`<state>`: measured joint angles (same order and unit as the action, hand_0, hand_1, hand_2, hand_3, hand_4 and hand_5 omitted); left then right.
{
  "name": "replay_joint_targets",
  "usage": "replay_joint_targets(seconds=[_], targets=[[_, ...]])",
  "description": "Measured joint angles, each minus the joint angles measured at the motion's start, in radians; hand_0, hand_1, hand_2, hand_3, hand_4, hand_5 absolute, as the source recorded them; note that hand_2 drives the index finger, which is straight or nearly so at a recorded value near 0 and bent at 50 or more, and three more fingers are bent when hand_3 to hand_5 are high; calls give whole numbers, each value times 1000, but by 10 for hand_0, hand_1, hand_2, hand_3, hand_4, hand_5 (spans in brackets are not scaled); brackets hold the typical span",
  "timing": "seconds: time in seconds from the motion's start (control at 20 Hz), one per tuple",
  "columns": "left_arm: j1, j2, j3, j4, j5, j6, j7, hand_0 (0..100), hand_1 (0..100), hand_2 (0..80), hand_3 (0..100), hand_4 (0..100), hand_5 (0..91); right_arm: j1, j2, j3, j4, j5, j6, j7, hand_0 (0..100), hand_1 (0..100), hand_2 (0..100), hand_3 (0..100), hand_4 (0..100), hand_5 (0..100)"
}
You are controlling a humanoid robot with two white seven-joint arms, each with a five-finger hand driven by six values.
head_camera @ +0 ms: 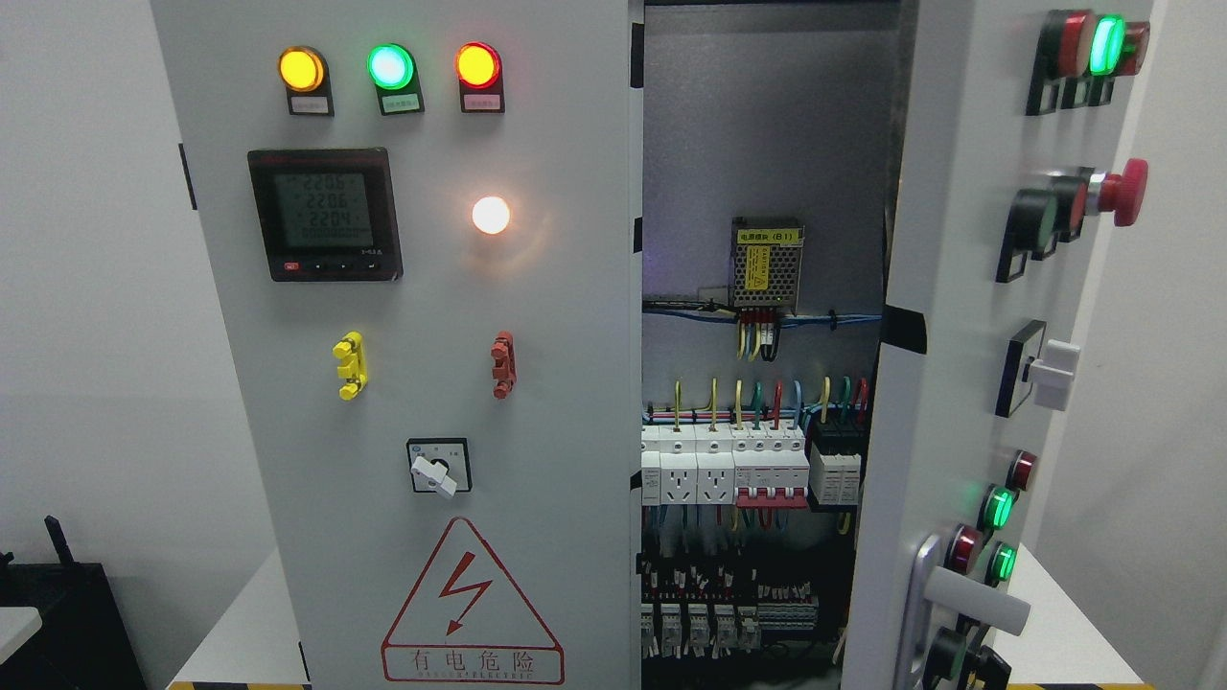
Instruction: Open door with both hands
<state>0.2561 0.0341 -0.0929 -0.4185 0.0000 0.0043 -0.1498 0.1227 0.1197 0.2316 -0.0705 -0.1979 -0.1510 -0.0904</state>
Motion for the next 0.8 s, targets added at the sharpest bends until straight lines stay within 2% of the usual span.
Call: replay_joint_targets(seconds=[0.15,0.3,0.4,0.55,0.8], targets=[[125,46,-5,-193,0,-72,-12,0,0,0,0,30,0,0,0,0,0,0,0,0,0,0,0,0,0,0],[237,97,16,-377,13,-225,-15,0,0,0,0,29,0,0,0,0,0,0,0,0,0,0,0,0,0,0],[300,138,28,-486,50,-337,-18,0,0,0,0,30,0,0,0,0,0,0,0,0,0,0,0,0,0,0],[376,215,56,-631,158,-466,-18,0,0,0,0,29,0,0,0,0,0,0,0,0,0,0,0,0,0,0],[489,363,135,-862,427,-531,-39,0,0,0,0,29,0,0,0,0,0,0,0,0,0,0,0,0,0,0]])
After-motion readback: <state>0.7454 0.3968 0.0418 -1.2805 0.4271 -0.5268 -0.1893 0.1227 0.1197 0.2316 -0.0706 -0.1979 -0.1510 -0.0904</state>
